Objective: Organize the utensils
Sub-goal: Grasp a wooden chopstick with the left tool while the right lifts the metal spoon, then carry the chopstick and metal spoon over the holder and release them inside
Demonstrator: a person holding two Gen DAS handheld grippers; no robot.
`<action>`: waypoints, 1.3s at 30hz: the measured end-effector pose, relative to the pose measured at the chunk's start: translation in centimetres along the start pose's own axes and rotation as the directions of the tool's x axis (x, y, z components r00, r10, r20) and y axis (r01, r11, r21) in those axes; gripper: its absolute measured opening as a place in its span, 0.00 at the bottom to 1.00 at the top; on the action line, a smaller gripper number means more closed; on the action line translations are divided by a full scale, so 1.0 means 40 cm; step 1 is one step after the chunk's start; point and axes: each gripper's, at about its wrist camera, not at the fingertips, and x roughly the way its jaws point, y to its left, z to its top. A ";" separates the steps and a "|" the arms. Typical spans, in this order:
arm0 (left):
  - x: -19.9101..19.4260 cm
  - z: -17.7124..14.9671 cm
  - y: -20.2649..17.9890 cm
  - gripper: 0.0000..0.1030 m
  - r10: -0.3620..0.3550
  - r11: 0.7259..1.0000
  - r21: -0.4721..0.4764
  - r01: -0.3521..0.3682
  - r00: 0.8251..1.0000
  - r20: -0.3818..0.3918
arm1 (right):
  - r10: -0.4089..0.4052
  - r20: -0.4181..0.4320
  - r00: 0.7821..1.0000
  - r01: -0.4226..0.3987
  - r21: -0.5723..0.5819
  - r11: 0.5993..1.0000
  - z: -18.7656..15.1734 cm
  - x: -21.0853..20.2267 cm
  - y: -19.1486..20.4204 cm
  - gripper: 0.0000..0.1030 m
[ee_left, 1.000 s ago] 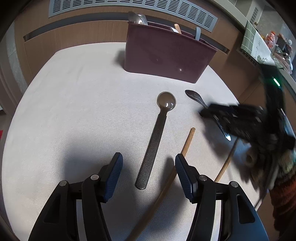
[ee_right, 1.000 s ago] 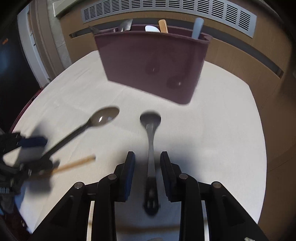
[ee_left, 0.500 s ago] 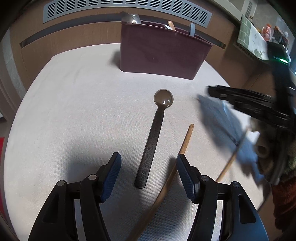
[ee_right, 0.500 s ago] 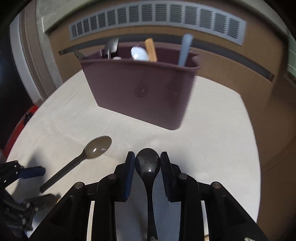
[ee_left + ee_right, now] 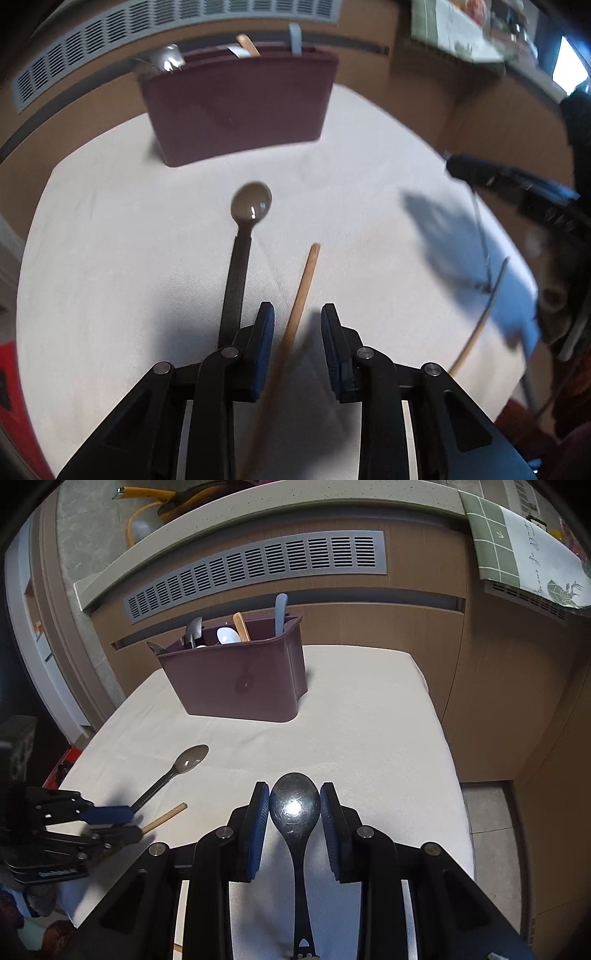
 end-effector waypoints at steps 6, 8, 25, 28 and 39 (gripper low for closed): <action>0.028 0.011 -0.006 0.26 0.013 1.000 0.022 -0.012 0.999 -0.044 | 0.005 0.010 1.000 -0.005 -0.007 1.000 -0.003 -0.009 0.002 0.25; 0.032 0.016 -0.007 0.25 0.014 1.000 0.028 -0.012 0.998 -0.056 | 0.011 0.021 1.000 -0.010 -0.009 1.000 0.003 -0.016 0.007 0.25; -0.245 0.059 0.059 0.06 -0.055 0.984 -0.133 0.120 0.908 0.415 | 0.009 0.104 0.995 -0.010 0.001 1.000 0.051 -0.095 0.033 0.25; -0.291 0.054 0.080 0.06 -0.043 0.981 -0.145 0.127 0.878 0.476 | 0.017 0.132 0.991 -0.016 -0.006 1.000 0.064 -0.114 0.045 0.25; -0.321 0.055 0.120 0.06 -0.019 0.973 -0.188 0.137 0.853 0.521 | 0.001 0.127 0.992 0.004 -0.042 0.999 0.083 -0.111 0.079 0.25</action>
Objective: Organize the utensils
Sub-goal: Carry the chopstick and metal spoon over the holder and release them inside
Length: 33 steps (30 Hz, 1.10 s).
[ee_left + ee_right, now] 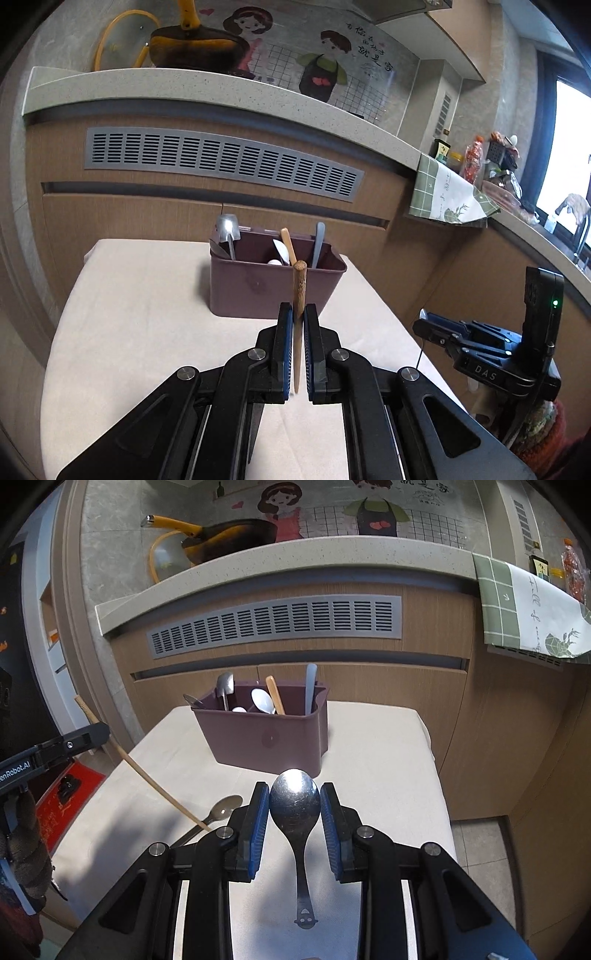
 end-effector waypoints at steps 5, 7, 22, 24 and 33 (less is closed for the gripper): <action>-0.001 -0.003 -0.005 0.06 0.005 1.000 0.001 -0.005 1.000 -0.003 | -0.005 -0.024 1.000 0.006 0.018 1.000 -0.009 0.015 -0.012 0.25; -0.003 -0.004 -0.005 0.06 0.006 1.000 0.001 -0.006 1.000 -0.001 | -0.007 -0.026 1.000 0.007 0.022 1.000 -0.011 0.017 -0.014 0.25; -0.111 0.242 -0.072 0.06 0.042 0.993 0.094 -0.069 0.964 0.264 | -0.016 0.295 0.955 0.039 -0.072 0.997 0.238 -0.156 0.048 0.25; -0.122 0.294 -0.076 0.06 0.039 0.992 0.105 -0.074 0.952 0.305 | -0.007 0.343 0.939 0.032 -0.068 0.997 0.300 -0.183 0.052 0.25; -0.034 0.405 -0.011 0.06 0.063 0.992 0.086 -0.096 0.941 0.332 | 0.033 0.419 0.907 -0.014 -0.048 0.999 0.451 -0.095 0.049 0.25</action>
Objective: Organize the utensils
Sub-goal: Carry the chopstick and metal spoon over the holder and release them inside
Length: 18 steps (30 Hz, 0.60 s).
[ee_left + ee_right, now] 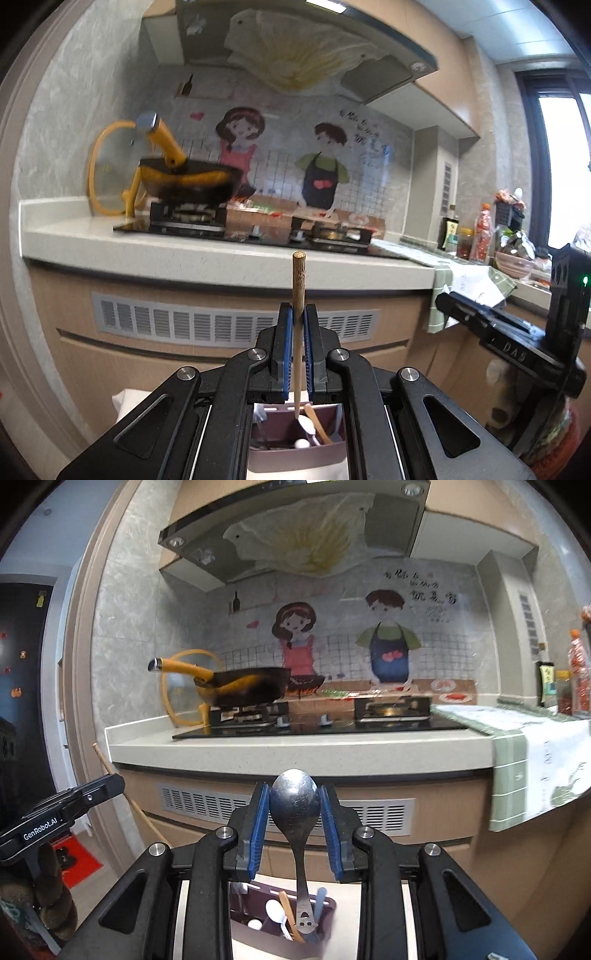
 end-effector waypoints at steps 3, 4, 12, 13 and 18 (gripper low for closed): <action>0.060 -0.022 0.029 0.06 0.008 1.000 -0.023 -0.009 1.000 -0.022 | -0.003 -0.042 0.999 0.002 -0.009 1.000 -0.039 0.094 0.004 0.25; 0.084 -0.032 0.040 0.06 0.001 0.999 -0.037 -0.003 0.999 -0.038 | 0.000 -0.066 0.998 0.000 -0.007 1.000 -0.053 0.126 0.002 0.25; 0.226 -0.136 0.094 0.06 -0.043 0.994 -0.111 0.023 0.983 -0.181 | 0.002 -0.231 0.973 0.004 0.023 1.000 -0.178 0.302 -0.015 0.25; 0.237 -0.148 0.099 0.06 -0.051 0.992 -0.123 0.028 0.980 -0.194 | 0.001 -0.243 0.970 0.005 0.026 1.000 -0.188 0.312 -0.017 0.25; 0.288 -0.217 0.100 0.06 -0.087 0.988 -0.146 0.049 0.961 -0.264 | -0.010 -0.324 0.946 0.021 0.032 0.999 -0.259 0.368 -0.030 0.25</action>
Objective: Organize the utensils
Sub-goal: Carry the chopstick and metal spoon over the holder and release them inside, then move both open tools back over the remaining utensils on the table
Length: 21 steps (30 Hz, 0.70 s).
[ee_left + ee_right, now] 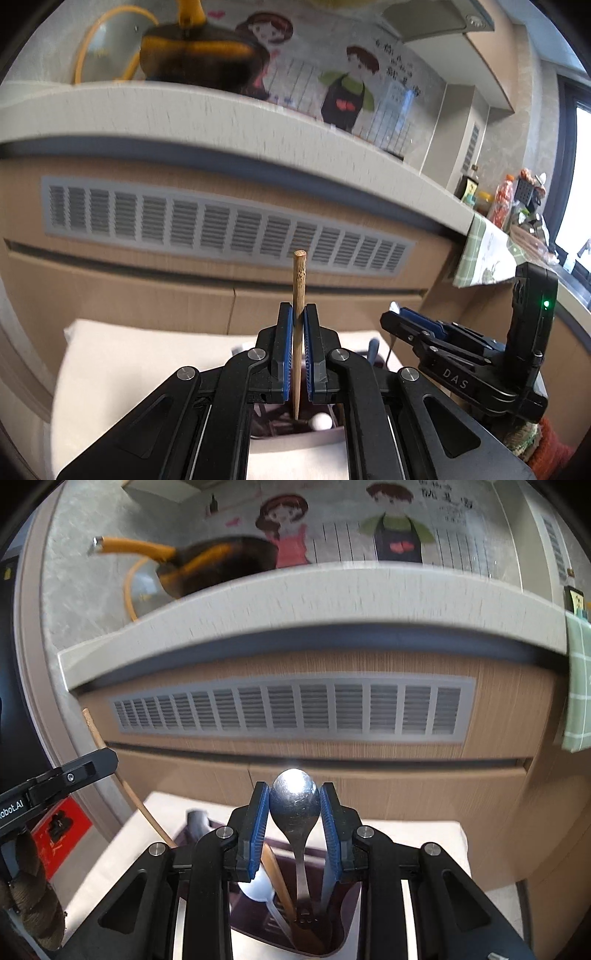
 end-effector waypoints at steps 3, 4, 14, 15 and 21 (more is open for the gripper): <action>0.028 -0.027 -0.004 0.09 -0.038 0.999 -0.005 0.038 0.998 -0.053 | 0.025 -0.065 0.998 -0.026 -0.001 1.000 -0.026 0.027 -0.004 0.26; 0.035 -0.034 -0.005 0.13 -0.047 0.999 -0.009 0.046 0.996 -0.071 | 0.039 -0.092 0.995 -0.039 -0.001 0.999 -0.035 0.035 -0.004 0.26; -0.075 -0.101 -0.013 0.48 0.026 0.998 -0.051 -0.027 0.999 -0.019 | 0.034 -0.091 0.995 -0.037 -0.031 0.999 -0.097 -0.076 -0.007 0.26; -0.088 -0.113 -0.014 0.50 0.034 0.998 -0.056 -0.035 0.999 -0.013 | 0.035 -0.093 0.995 -0.038 -0.027 0.999 -0.106 -0.101 -0.009 0.26; -0.171 -0.266 -0.030 0.52 0.114 0.991 -0.060 -0.120 0.989 -0.091 | 0.105 -0.170 0.980 -0.104 0.012 0.994 -0.214 -0.230 0.003 0.27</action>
